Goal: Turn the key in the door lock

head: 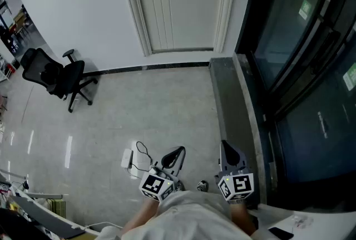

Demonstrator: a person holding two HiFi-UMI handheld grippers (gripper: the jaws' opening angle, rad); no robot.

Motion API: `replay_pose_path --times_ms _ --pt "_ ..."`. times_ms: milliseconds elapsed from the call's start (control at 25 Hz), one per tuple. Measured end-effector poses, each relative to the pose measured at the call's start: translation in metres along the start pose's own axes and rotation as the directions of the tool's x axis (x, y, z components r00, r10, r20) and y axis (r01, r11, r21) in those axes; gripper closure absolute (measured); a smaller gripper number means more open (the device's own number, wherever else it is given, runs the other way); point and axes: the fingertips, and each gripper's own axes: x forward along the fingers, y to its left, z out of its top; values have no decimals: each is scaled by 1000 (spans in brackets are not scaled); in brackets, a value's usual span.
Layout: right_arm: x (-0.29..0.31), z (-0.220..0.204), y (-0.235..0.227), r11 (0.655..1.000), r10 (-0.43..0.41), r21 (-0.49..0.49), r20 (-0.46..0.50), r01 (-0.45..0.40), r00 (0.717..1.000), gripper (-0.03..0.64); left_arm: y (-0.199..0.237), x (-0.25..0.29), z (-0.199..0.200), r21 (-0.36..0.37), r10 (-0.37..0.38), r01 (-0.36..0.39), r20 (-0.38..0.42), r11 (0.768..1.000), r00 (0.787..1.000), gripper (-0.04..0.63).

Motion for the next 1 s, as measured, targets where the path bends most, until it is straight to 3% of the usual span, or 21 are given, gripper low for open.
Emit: replay_pose_path --times_ms 1000 --pt "-12 3 -61 999 -31 9 22 30 999 615 -22 48 0 31 23 -23 -11 999 1000 590"
